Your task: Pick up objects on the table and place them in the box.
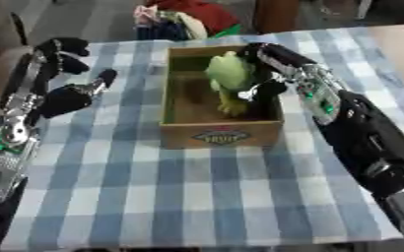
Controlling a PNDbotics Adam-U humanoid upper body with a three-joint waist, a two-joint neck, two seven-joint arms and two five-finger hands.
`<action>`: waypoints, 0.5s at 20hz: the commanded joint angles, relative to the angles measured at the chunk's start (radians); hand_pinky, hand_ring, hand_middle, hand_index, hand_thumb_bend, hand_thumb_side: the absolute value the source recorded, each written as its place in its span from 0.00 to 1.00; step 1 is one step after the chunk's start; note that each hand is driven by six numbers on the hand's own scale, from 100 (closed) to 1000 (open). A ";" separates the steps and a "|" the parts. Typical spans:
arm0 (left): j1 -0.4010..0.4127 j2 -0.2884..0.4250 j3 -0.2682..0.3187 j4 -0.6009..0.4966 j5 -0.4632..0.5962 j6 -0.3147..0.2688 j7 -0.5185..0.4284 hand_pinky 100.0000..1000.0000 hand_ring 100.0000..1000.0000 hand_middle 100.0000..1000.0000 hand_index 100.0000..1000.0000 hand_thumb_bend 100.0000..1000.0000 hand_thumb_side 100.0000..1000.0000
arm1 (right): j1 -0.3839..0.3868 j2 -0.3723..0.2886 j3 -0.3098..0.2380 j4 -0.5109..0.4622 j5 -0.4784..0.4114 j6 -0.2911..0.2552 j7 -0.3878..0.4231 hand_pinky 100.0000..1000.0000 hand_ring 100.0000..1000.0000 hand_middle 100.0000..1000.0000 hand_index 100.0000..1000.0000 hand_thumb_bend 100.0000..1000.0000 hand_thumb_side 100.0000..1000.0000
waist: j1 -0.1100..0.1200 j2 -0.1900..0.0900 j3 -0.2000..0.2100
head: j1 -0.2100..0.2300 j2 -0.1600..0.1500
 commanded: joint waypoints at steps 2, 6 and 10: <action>-0.008 0.027 0.019 -0.014 0.006 0.000 0.011 0.65 0.56 0.59 0.73 0.48 0.16 | -0.006 -0.076 0.000 -0.104 -0.072 0.013 -0.027 0.64 0.77 0.84 0.86 0.44 0.41 | -0.002 -0.012 -0.009 | 0.014 0.005; -0.004 0.032 0.026 -0.014 0.006 0.000 0.019 0.65 0.56 0.59 0.73 0.48 0.16 | 0.022 -0.149 0.006 -0.218 -0.181 0.026 -0.047 0.62 0.75 0.79 0.84 0.37 0.37 | -0.002 -0.010 -0.022 | 0.026 0.004; 0.009 0.042 0.032 -0.010 0.008 0.002 0.027 0.65 0.56 0.59 0.73 0.48 0.16 | 0.089 -0.237 -0.009 -0.351 -0.347 0.056 -0.041 0.60 0.71 0.73 0.80 0.25 0.28 | -0.005 -0.008 -0.038 | 0.042 0.002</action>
